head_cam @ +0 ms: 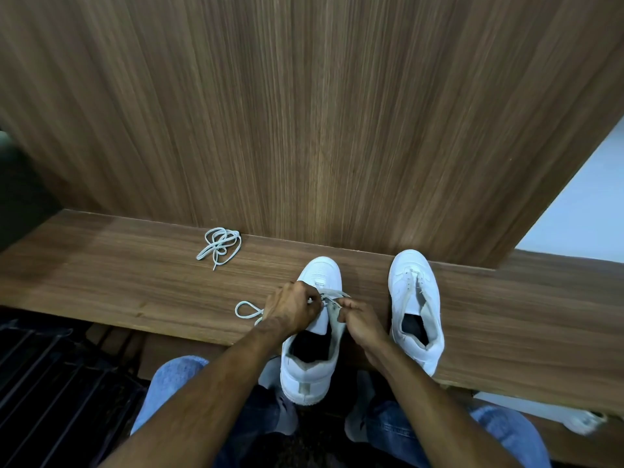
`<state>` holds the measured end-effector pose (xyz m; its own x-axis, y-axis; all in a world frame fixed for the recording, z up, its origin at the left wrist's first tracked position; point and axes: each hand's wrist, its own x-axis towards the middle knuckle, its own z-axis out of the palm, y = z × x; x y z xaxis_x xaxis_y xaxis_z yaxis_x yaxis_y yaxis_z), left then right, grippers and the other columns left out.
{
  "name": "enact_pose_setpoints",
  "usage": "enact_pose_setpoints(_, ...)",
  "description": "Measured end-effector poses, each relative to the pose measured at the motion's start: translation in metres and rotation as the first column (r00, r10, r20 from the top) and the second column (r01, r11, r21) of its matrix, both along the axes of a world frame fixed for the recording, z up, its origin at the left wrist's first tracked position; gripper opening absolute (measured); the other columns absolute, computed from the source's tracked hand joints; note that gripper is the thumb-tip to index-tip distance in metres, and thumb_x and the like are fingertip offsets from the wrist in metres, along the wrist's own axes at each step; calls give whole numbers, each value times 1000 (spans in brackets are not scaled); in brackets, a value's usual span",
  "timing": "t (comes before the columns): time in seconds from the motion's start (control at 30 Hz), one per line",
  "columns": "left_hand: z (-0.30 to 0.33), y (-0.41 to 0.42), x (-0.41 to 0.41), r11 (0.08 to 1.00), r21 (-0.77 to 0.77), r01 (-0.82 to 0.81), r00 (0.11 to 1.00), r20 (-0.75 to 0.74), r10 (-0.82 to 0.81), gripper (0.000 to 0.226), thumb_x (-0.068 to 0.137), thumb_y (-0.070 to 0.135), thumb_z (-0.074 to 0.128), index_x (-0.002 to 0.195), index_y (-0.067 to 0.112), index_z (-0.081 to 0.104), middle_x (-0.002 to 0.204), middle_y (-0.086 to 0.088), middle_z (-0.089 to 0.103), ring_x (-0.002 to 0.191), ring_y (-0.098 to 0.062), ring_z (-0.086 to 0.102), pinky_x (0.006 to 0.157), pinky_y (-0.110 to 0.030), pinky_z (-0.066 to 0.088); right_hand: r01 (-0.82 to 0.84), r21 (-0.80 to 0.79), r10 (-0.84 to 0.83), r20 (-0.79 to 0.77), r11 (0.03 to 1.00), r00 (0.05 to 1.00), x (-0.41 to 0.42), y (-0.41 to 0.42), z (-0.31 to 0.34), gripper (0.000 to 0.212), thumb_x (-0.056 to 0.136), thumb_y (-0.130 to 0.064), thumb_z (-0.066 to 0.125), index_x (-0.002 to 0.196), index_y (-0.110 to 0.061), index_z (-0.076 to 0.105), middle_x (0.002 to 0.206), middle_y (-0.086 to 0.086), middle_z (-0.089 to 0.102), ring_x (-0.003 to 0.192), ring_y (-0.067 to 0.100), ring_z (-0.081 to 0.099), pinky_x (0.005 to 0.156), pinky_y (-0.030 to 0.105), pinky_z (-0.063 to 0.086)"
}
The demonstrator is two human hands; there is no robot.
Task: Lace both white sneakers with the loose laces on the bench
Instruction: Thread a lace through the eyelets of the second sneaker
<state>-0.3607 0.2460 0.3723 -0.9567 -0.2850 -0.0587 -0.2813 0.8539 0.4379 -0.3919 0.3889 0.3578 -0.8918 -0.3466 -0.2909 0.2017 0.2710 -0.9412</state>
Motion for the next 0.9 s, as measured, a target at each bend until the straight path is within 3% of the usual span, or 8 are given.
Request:
enact_pose_setpoints(0.17,5,7,2,996,-86,3,1000,11,-2,25,89,34,53,107,31,69,114,-12,66,108,-35,59,85,-35,45,-60,36,64,-108,998,992,1,-1,2,40,85,8,42,93,-17,72,86,-12,69,74,-4,60,63,6,42)
enact_pose_setpoints(0.33,3,7,5,991,-127,40,999,19,-38,25,92,38,51,108,28,68,115,-10,66,108,-35,59,85,-35,45,-90,40,95,-132,995,987,2,-2,3,37,88,8,41,100,-9,72,91,-7,68,78,-3,59,65,4,42)
enact_pose_setpoints(0.47,2,6,5,989,-138,57,998,32,-53,25,91,38,51,108,29,67,116,-8,66,109,-34,59,86,-36,45,-71,43,76,-112,997,991,0,-1,-1,37,87,6,42,98,-11,73,94,-4,70,84,7,62,68,10,45)
enact_pose_setpoints(0.67,-1,2,5,995,-84,48,999,21,-46,22,90,37,53,105,30,68,112,-10,68,107,-34,60,84,-36,45,0,23,3,-136,1000,991,0,-2,-5,35,87,6,45,96,-9,75,96,0,72,84,8,64,72,15,47)
enact_pose_setpoints(0.8,-2,3,5,995,-88,45,999,16,-44,25,91,39,53,108,29,68,113,-12,67,108,-36,59,84,-37,46,41,-29,-43,-75,999,996,2,-1,-5,40,86,9,41,90,-12,75,95,1,72,78,4,64,65,12,47)
enact_pose_setpoints(0.9,-3,3,6,997,-69,30,1000,7,-30,25,90,41,54,108,31,68,112,-11,67,108,-35,59,84,-36,46,37,-27,-38,-38,999,999,1,0,-6,43,85,9,39,85,-16,75,92,0,74,80,10,67,69,20,51)
